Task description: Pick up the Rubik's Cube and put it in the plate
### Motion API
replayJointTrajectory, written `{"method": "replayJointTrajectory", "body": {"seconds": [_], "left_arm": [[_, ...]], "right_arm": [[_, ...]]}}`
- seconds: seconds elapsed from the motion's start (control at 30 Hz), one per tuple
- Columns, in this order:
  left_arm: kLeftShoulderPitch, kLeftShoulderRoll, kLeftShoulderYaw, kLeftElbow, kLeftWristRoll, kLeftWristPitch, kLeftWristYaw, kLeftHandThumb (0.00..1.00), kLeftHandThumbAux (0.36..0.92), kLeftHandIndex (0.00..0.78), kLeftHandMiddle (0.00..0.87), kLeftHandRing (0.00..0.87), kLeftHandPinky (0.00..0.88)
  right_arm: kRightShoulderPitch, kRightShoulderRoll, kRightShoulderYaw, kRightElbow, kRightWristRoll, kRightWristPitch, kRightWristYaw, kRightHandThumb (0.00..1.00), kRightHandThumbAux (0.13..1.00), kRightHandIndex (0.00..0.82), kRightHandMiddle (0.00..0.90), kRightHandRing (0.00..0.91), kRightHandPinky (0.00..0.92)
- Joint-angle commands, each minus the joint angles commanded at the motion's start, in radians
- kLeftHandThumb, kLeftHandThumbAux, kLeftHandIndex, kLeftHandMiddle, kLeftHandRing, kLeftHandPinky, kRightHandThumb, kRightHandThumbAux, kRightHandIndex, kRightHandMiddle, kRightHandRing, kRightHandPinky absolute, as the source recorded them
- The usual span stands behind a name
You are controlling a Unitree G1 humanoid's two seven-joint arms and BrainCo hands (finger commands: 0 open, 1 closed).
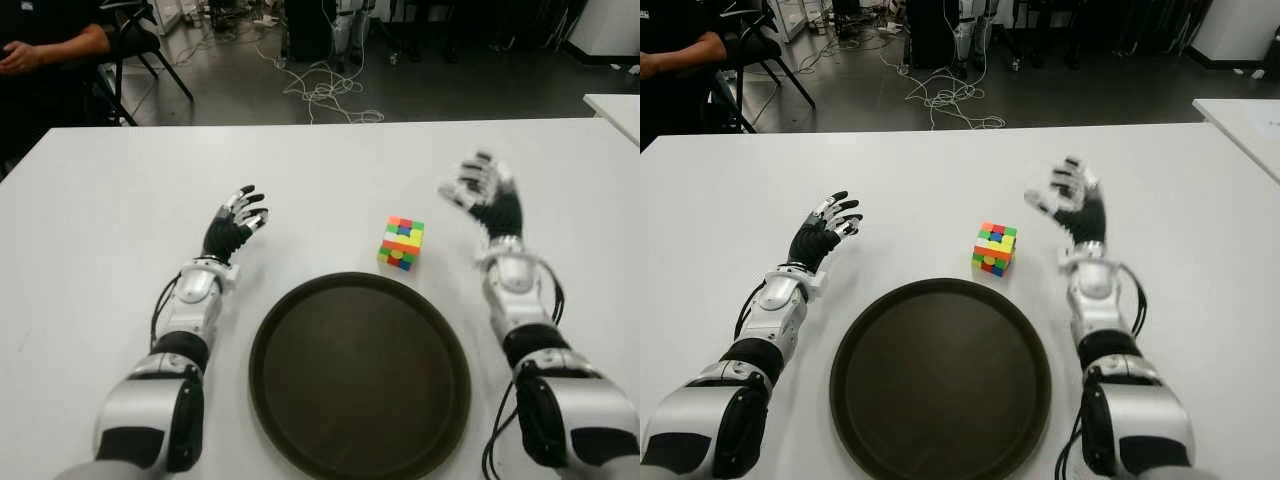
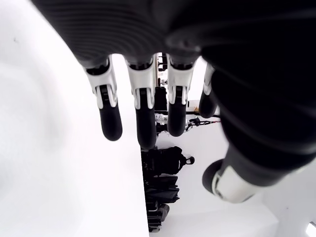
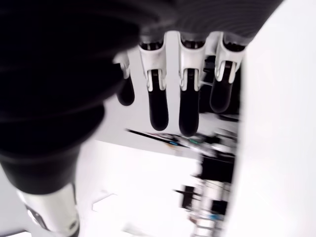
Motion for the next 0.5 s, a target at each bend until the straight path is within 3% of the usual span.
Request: {"method": "replayJointTrajectory", "body": {"seconds": [0.2, 0.3, 0.5], "left_arm": [[0.000, 0.001, -0.001, -0.001, 0.003, 0.001, 0.005, 0.238, 0.747, 0.114, 0.190, 0.207, 0.220], [-0.001, 0.003, -0.004, 0.000, 0.006, 0.003, 0.009, 0.237, 0.742, 0.112, 0.193, 0.209, 0.219], [0.000, 0.005, -0.006, 0.000, 0.007, 0.003, 0.010, 0.230, 0.737, 0.107, 0.189, 0.205, 0.211]], "right_arm": [[-0.023, -0.012, 0.031, -0.060, -0.067, -0.003, -0.059, 0.000, 0.739, 0.208, 0.288, 0.293, 0.270], [-0.057, -0.029, 0.050, -0.059, -0.107, 0.002, -0.085, 0.000, 0.742, 0.209, 0.288, 0.300, 0.296], [-0.074, -0.038, 0.063, -0.062, -0.132, -0.007, -0.102, 0.000, 0.758, 0.207, 0.288, 0.311, 0.331]]}}
